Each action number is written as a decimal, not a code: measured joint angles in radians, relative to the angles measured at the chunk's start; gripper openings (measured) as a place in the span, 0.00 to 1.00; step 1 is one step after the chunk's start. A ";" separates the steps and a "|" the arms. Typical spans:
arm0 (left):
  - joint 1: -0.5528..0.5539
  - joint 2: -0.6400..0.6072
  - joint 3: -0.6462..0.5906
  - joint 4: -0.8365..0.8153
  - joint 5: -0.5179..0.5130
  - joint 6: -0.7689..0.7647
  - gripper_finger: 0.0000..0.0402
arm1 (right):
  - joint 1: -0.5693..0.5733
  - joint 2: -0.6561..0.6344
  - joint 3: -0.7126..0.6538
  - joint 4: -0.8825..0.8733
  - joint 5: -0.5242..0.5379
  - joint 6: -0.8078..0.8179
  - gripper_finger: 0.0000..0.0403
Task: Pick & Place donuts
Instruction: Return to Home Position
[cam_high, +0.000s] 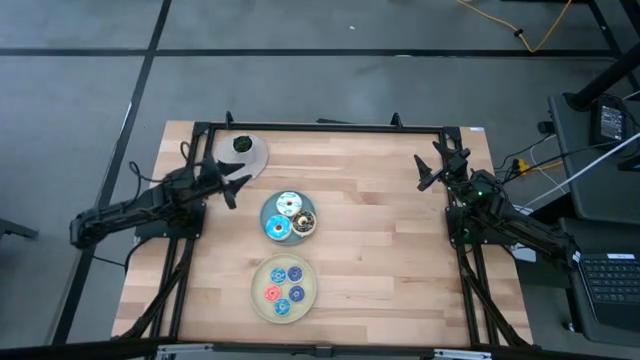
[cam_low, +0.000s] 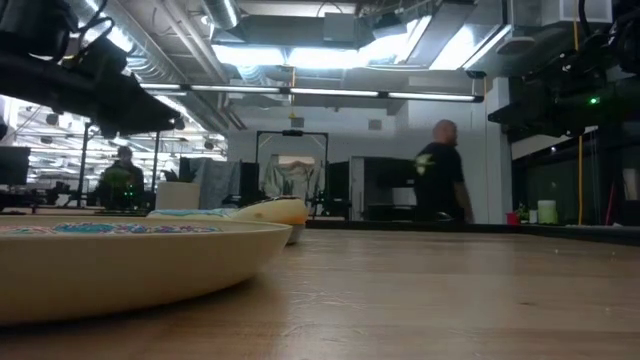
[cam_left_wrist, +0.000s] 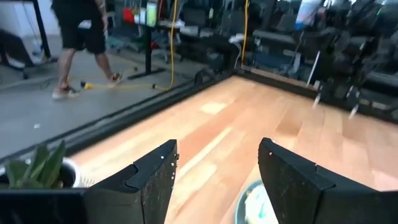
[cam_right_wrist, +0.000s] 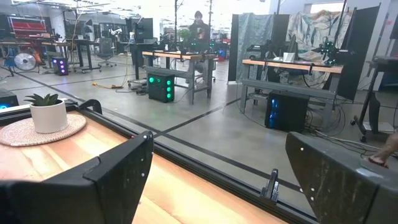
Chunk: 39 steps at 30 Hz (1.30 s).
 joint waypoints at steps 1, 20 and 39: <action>0.000 0.012 0.003 -0.010 0.000 -0.002 0.54 | 0.000 0.000 0.000 0.000 0.000 0.000 0.91; 0.000 0.057 0.006 -0.021 -0.003 0.014 0.55 | 0.000 0.000 0.000 0.000 0.000 0.000 0.91; 0.000 0.037 0.006 -0.021 -0.004 0.014 0.54 | 0.000 0.000 0.000 0.000 0.000 0.000 0.91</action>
